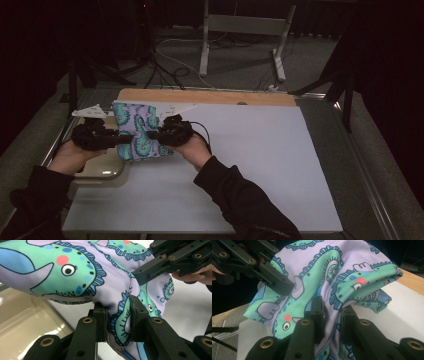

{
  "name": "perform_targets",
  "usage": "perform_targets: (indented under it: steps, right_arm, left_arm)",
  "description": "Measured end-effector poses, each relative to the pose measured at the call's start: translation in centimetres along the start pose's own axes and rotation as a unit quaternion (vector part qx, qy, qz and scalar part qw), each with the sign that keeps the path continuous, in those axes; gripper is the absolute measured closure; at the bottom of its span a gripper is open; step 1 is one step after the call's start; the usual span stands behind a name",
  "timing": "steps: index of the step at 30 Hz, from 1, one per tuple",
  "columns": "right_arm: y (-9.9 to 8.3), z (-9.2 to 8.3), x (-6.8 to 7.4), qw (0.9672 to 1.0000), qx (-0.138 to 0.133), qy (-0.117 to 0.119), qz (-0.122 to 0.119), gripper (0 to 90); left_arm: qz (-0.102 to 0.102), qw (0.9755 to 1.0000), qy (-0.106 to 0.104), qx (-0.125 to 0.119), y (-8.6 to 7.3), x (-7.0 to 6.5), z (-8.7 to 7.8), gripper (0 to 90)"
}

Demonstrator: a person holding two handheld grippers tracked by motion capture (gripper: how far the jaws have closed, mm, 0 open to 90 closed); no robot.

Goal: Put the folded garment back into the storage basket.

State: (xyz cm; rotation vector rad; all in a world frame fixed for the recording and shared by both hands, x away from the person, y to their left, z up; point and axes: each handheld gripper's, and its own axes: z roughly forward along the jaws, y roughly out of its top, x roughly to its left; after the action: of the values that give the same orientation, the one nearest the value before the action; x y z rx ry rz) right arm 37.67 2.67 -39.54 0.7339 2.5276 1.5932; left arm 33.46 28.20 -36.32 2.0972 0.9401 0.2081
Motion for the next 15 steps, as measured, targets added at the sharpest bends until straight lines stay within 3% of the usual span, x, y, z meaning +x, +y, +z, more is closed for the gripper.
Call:
perform_targets:
  steps: [9, 15]
  right_arm:
    - [1.4, 2.0, 1.4, 0.9998, 0.003, 0.009, -0.017, 77.5]
    - [2.2, 3.5, 2.4, 0.9996, 0.003, 0.013, -0.023, 77.6]
  left_arm:
    - [0.001, 0.9999, 0.015, 0.001, -0.9, 0.9, -2.3, 72.3]
    - [-0.008, 0.9997, 0.022, 0.002, -1.7, 1.8, -3.6, 72.3]
